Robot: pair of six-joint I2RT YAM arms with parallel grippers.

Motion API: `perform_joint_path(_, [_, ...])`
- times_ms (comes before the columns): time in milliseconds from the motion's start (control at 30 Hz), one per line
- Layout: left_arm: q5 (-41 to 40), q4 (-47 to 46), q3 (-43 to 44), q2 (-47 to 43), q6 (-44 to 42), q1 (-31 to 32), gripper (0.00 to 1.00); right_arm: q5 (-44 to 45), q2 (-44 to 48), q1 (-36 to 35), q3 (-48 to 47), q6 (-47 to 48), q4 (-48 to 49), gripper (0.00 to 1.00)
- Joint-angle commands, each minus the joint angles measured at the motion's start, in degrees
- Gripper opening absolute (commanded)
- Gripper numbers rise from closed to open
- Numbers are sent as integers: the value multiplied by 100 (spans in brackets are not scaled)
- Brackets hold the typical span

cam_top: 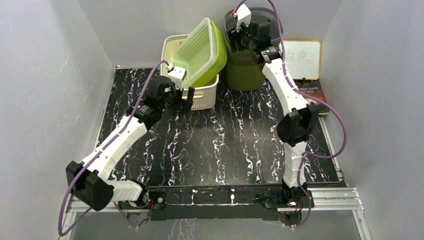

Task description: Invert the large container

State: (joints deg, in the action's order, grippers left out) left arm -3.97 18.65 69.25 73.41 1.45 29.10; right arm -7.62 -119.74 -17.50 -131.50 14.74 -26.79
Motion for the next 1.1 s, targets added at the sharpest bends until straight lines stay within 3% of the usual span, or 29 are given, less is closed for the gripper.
perform_joint_path(0, [-148, 215, 29, -100, -65, 34, 98, 42, -133, 63, -492, 136, 314, 47])
perform_joint_path(67, [-157, 275, 64, -94, -66, 25, 98, 26, -168, 101, -490, 125, 348, 30])
perform_joint_path(267, [-187, 447, 135, -62, -65, 26, 98, -306, -270, 161, -490, 175, 216, 44])
perform_joint_path(433, [-229, 569, 114, -109, -53, 33, 98, -540, -289, 176, -490, 207, 8, 42])
perform_joint_path(500, [-259, 610, 123, -137, -52, 25, 98, -605, -259, 181, -461, 218, -108, 34])
perform_joint_path(600, [-277, 622, 132, -189, -51, 21, 98, -643, -153, 178, -301, 263, -160, 12])
perform_joint_path(667, [-273, 628, 132, -199, -35, 27, 98, -719, -42, 177, -146, 350, -161, 9])
perform_joint_path(733, [-248, 666, 128, -203, -7, 30, 98, -861, 17, 181, -105, 415, -237, 11])
perform_joint_path(833, [-255, 737, 124, -253, 7, 34, 98, -861, 39, 179, -151, 406, -379, 22])
perform_joint_path(967, [-327, 758, 148, -356, 4, 32, 98, -719, 77, 179, -137, 391, -469, 20])
perform_joint_path(1067, [-343, 790, 187, -385, 1, 27, 98, -501, 136, 179, 2, 336, -407, 32])
